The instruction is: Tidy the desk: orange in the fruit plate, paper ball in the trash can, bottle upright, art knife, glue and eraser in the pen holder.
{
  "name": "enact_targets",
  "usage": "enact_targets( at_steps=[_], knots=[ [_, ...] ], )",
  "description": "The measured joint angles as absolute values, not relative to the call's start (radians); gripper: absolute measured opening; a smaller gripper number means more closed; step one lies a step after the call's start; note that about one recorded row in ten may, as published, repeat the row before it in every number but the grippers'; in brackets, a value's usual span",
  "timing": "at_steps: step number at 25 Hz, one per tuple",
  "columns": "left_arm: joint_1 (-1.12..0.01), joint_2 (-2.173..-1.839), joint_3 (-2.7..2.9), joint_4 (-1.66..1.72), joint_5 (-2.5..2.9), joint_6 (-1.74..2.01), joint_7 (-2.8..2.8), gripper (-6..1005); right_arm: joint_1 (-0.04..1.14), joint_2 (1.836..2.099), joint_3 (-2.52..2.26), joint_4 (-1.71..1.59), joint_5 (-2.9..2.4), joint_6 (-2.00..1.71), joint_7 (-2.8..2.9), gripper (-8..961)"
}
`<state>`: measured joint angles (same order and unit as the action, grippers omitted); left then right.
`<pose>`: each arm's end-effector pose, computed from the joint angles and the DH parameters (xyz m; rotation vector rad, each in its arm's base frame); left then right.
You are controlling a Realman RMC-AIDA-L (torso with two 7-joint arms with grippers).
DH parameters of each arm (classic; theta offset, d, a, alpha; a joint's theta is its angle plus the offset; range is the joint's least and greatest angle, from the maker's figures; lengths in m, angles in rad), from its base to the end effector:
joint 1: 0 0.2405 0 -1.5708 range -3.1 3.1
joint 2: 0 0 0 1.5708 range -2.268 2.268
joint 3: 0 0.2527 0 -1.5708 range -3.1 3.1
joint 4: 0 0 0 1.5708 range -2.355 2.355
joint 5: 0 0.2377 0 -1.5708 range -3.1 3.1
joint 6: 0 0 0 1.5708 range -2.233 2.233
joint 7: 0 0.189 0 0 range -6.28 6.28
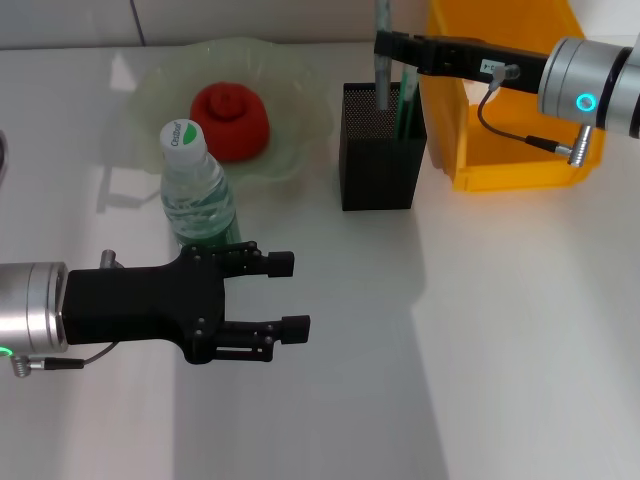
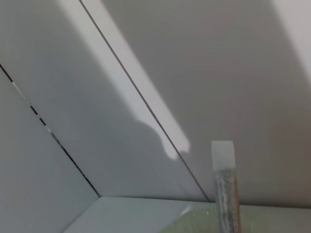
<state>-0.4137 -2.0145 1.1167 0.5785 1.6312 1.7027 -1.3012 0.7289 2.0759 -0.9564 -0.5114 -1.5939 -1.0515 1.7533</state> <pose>-0.2422 0.3009 -0.0566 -2.9438 -0.5528 -0.9471 0.1901 0.4706 -0.0597 -2.3527 1.0943 0.8840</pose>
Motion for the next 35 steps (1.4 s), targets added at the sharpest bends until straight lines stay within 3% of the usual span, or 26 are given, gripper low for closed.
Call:
enact_targets(
  at_steps=[13, 19, 25, 27, 30, 35],
  knots=[
    [-0.420, -2.015, 1.106, 0.579, 1.635, 1.703, -1.299, 805, 0.712, 2.077, -0.977, -0.510, -1.597, -1.083, 1.726, 133],
    [-0.418, -2.013, 1.092, 0.579, 1.634, 1.704, -1.299, 805, 0.678, 2.076, -0.975, -0.566, -1.602, -1.173, 1.725, 336],
    [-0.410, -1.992, 1.065, 0.581, 1.634, 1.743, -1.308, 805, 0.449, 2.079, -0.963, -0.900, -1.590, -1.520, 1.726, 528],
    [-0.409, -1.985, 1.065, 0.581, 1.634, 1.761, -1.309, 805, 0.425, 2.078, -0.962, -0.924, -1.594, -1.582, 1.715, 693],
    [-0.411, -1.965, 1.065, 0.581, 1.633, 1.793, -1.326, 805, 0.364, 2.077, -0.905, -0.950, -1.669, -1.861, 1.655, 713],
    [-0.417, -1.954, 1.065, 0.581, 1.635, 1.805, -1.344, 805, 0.312, 2.080, -0.857, -0.869, -1.773, -1.993, 1.518, 733]
  ],
)
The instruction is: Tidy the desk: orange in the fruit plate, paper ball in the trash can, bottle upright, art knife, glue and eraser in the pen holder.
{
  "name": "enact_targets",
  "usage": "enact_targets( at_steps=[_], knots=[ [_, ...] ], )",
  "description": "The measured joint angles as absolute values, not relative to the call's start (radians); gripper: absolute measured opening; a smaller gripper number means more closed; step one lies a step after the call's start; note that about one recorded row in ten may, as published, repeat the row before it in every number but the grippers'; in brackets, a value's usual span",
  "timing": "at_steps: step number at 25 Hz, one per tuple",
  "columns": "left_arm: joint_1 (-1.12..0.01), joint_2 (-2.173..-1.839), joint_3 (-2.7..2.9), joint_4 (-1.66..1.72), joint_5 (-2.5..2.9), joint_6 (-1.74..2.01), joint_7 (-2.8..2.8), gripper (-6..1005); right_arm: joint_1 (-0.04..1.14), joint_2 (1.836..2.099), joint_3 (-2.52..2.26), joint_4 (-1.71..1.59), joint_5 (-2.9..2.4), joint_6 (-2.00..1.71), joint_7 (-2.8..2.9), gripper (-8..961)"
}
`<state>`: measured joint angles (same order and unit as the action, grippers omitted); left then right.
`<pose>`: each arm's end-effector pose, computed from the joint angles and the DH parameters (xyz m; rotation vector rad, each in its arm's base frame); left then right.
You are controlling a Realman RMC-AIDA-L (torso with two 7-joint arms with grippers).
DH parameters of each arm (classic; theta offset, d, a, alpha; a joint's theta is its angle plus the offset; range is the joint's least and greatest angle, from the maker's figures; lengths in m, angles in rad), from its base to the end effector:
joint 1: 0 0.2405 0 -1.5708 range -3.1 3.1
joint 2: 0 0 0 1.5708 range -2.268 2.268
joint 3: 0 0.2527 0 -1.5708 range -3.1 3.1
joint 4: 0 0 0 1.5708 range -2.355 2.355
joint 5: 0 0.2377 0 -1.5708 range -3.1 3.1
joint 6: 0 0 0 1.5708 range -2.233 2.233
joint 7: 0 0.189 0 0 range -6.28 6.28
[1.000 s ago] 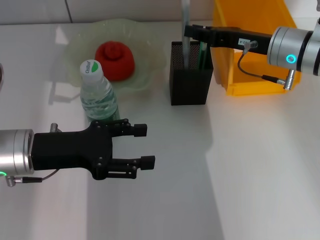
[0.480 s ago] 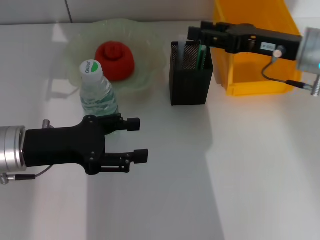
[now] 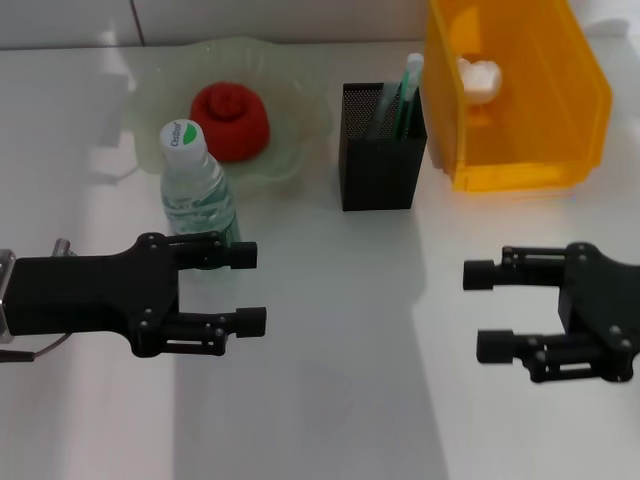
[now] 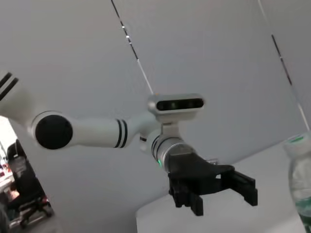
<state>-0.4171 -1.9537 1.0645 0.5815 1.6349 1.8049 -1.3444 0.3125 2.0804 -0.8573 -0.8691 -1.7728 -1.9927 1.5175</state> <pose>-0.2481 0.2997 -0.0222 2.9103 0.5540 0.9630 0.2317 0.2706 -0.0004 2.8442 -0.5828 -1.0285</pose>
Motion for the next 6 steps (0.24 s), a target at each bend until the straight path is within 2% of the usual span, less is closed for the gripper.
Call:
enact_targets(
  at_steps=[6],
  knots=[
    [-0.416, -1.949, 1.065, 0.581, 1.635, 1.806, -1.345, 805, 0.282, 2.078, -0.830, -0.800, -1.775, -2.001, 1.421, 733]
  ],
)
